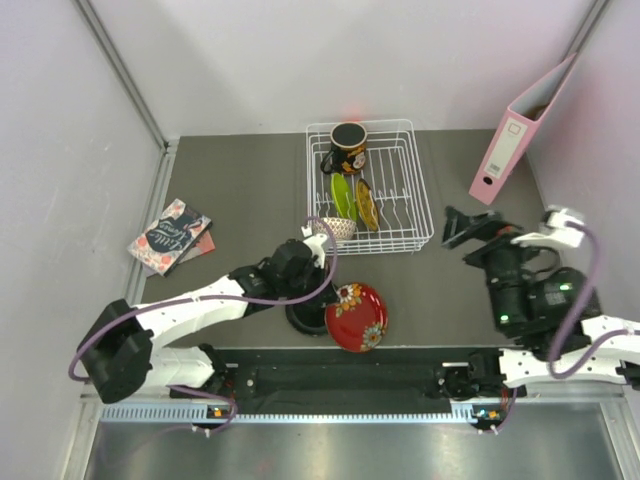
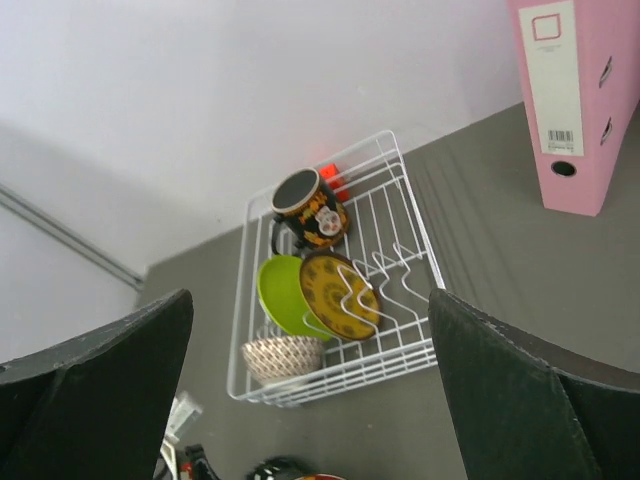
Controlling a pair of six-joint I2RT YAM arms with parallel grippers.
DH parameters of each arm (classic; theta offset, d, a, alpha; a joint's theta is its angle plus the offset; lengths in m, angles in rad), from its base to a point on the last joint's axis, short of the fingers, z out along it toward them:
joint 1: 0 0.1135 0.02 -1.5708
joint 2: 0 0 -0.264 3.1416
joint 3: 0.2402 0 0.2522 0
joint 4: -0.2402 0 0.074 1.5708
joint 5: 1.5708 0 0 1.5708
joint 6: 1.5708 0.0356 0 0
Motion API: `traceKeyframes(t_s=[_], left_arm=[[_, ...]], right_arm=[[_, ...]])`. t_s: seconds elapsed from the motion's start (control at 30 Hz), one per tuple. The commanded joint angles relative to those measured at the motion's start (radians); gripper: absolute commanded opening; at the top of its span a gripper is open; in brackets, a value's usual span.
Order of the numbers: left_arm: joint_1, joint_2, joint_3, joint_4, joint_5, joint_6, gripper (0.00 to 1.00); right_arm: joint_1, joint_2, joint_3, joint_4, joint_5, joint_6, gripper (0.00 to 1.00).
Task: Unload the mixed dishes from the dish rack
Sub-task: Place the plate at the center of the board.
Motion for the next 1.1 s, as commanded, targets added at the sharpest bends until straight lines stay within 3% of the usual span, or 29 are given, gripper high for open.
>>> traceKeyframes(t_s=[0.0,0.2,0.43,0.83,0.93,0.97,1.07], left_arm=[[-0.029,0.037,0.058,0.193,-0.014,-0.026,0.00],[-0.038,0.104,0.034,0.318,0.023,-0.066,0.00],[-0.060,0.314,0.103,0.415,0.069,-0.084,0.00],[-0.067,0.456,0.211,0.358,0.034,-0.043,0.00],[-0.067,0.448,0.212,0.307,0.017,-0.023,0.14],[-0.067,0.443,0.211,0.277,0.008,-0.020,0.33],[-0.067,0.416,0.203,0.238,-0.023,0.000,0.51]], right_arm=[[-0.023,0.066,-0.015,-0.087,0.008,0.072,1.00],[-0.046,0.077,-0.052,-0.084,-0.026,0.101,1.00],[-0.064,0.096,-0.067,-0.119,-0.049,0.176,1.00],[-0.073,0.126,-0.061,-0.214,-0.078,0.239,1.00],[-0.075,0.126,-0.058,-0.237,-0.075,0.246,1.00],[-0.075,0.117,-0.062,-0.239,-0.073,0.250,1.00],[-0.076,0.100,-0.073,-0.242,-0.070,0.256,1.00]])
